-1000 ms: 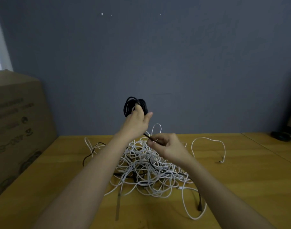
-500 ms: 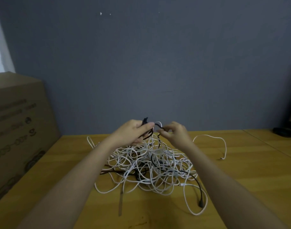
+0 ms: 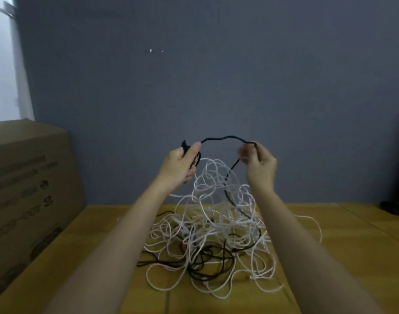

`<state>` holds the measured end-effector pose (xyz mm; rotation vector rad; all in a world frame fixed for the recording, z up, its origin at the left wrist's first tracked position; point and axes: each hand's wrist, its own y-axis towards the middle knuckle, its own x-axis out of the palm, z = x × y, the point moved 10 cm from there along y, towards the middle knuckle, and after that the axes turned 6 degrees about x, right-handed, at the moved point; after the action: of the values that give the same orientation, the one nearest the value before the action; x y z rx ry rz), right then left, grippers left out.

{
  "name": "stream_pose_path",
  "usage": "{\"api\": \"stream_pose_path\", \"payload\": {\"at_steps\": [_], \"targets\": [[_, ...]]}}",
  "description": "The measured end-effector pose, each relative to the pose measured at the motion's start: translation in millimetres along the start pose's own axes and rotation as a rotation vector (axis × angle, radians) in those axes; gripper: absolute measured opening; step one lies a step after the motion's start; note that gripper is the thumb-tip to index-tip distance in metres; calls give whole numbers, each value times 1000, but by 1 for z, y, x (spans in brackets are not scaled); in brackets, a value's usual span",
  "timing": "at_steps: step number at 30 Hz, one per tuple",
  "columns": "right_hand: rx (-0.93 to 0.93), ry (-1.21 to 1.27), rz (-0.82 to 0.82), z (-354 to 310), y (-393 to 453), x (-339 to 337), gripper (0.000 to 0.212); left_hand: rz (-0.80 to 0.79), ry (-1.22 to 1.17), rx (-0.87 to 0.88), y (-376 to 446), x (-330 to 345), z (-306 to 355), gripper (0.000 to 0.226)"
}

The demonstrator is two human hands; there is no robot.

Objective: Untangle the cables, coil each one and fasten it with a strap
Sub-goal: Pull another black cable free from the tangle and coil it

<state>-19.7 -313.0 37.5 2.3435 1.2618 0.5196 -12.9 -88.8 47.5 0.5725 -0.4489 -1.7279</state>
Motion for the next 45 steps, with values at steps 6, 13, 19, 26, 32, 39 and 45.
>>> {"api": "stream_pose_path", "payload": {"at_steps": [6,13,19,26,32,39,45], "targets": [[-22,-116,-89,-25,21,5,29,14,67,-25,3,-2,-3,42],[-81,-378,-167,-23,32,5,26,24,73,-32,2,7,-3,41],[-14,-302,-109,-2,28,-6,22,-21,13,-41,-4,19,-4,41],[-5,-240,-256,10,-11,4,34,-222,-425,-126,-40,41,-3,43],[-288,-818,-451,31,-66,45,25,-145,-612,-70,-42,33,8,46],[-691,-978,-664,32,-158,82,33,91,-201,22,-35,20,-31,38],[-241,-596,-746,56,-153,58,19,-159,782,16,-41,34,-68,41]]}}
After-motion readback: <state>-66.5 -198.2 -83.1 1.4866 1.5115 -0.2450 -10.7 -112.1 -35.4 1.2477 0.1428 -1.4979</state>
